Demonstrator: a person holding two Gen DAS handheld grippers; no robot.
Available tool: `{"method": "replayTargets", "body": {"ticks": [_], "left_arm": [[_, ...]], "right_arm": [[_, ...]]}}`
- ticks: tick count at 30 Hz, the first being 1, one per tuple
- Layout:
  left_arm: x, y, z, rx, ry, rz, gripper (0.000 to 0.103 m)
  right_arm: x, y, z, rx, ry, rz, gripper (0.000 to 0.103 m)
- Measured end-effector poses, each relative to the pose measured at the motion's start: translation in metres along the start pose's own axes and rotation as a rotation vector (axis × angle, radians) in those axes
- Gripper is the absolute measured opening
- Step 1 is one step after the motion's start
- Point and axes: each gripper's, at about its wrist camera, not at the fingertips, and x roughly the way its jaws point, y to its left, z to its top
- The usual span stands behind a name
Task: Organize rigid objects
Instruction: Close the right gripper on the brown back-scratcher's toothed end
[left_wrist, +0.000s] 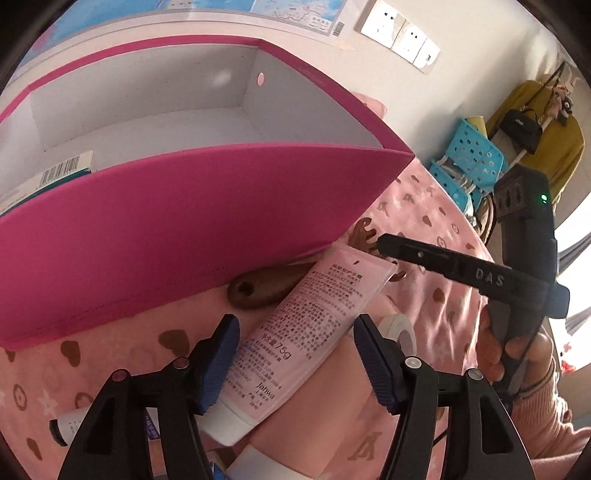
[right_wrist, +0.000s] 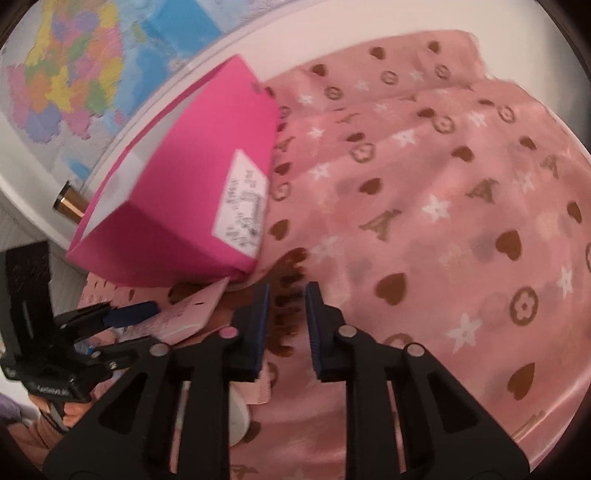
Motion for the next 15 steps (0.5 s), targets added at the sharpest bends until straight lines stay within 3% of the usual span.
{"method": "replayTargets", "body": {"ticks": [3, 9, 15], "left_arm": [[0.003, -0.002, 0.001, 0.017, 0.009, -0.016, 0.065], [0.007, -0.015, 0.002, 0.108, 0.023, -0.053, 0.065], [0.009, -0.028, -0.006, 0.179, 0.044, -0.103, 0.065]], "right_arm": [[-0.001, -0.004, 0.002, 0.016, -0.004, -0.006, 0.028], [-0.013, 0.023, 0.007, -0.079, -0.034, 0.049, 0.028], [0.0, 0.041, 0.004, -0.16, 0.042, 0.088, 0.027]]}}
